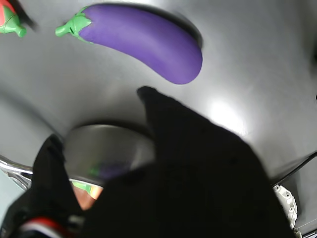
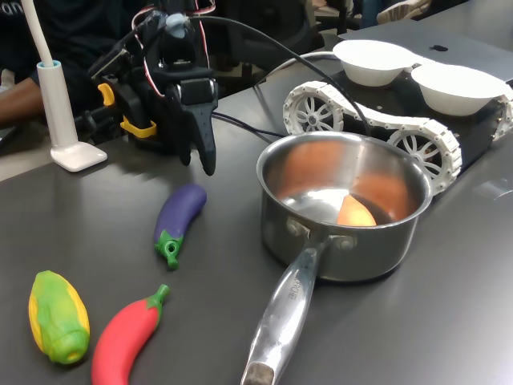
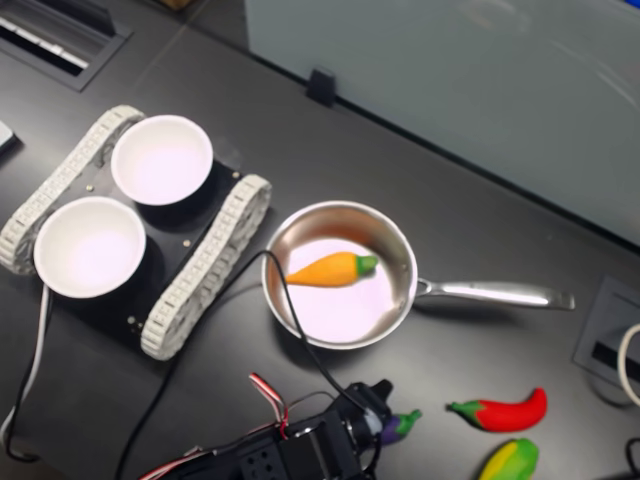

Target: Pick up the brinjal and place them in the pan

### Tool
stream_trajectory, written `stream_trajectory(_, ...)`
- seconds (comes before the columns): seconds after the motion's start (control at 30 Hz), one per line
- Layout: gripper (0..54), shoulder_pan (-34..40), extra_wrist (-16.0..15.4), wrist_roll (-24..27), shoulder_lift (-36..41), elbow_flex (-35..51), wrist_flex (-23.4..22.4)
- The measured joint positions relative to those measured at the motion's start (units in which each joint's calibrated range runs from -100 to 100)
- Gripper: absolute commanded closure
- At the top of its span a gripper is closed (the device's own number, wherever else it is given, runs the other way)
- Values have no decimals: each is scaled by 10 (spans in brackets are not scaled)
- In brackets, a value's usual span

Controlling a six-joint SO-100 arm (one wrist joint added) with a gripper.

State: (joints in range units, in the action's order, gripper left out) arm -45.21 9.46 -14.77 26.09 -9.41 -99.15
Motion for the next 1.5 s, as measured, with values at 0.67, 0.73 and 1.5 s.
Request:
stream_trajectory(0.67, 199, 0, 51, -27, 0, -44, 0)
stream_trajectory(0.73, 199, 0, 52, -32, 0, -44, 0)
stream_trajectory(1.5, 201, 13, 84, -96, 0, -111, 6)
